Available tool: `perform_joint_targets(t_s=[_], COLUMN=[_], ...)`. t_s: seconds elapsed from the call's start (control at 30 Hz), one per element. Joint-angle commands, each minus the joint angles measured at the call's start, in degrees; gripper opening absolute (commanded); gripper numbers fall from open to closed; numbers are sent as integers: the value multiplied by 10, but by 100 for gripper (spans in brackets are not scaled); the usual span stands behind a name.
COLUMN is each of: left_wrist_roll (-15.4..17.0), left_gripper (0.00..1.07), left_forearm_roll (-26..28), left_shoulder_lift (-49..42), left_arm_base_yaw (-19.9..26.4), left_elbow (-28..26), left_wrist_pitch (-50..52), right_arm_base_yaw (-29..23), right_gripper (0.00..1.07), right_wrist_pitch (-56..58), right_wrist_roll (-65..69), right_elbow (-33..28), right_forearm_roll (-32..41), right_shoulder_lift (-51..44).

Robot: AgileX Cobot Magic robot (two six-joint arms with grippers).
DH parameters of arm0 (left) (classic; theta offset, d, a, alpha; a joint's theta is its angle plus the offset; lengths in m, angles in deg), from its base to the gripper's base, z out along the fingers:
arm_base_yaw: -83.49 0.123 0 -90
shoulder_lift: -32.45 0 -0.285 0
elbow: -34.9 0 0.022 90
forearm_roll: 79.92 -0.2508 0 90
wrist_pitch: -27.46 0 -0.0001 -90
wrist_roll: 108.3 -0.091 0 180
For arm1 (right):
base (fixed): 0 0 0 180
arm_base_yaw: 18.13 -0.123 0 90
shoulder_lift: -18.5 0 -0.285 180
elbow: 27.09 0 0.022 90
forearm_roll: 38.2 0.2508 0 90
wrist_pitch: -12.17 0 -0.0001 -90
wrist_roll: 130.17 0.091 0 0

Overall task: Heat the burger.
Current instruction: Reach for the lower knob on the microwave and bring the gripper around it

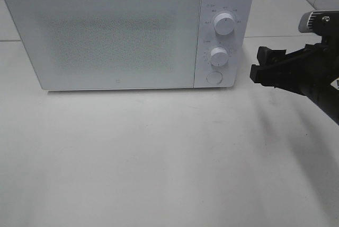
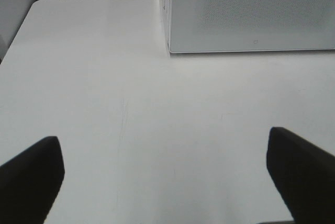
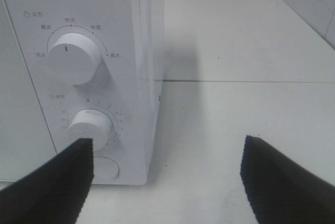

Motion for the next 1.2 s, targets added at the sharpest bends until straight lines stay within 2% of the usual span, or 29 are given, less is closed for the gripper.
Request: perform_joint_targets(t_s=[0.03, 0.37, 0.43, 0.77, 1.2], left_wrist_roll=[3, 3, 3, 3, 3], left_gripper=[98, 98, 98, 98, 98], left_forearm_roll=[3, 3, 3, 3, 3], left_shoulder_lift=[-14, -14, -14, -14, -14], left_arm_base_yaw=[2, 2, 2, 2, 2], left_elbow=[0, 0, 0, 0, 0], left_wrist_pitch=[2, 2, 2, 2, 2], right_arm_base_yaw=[-27, -90, -119, -160, -162], right_gripper=[76, 76, 76, 76, 76], right_wrist_pitch=[-55, -133, -154, -207, -235], right_wrist_roll=[-11, -11, -11, -11, -7], right_elbow=[0, 0, 0, 23, 88], right_forearm_roll=[28, 38, 75, 135, 147], right_shoulder_lift=[17, 50, 61, 98, 168])
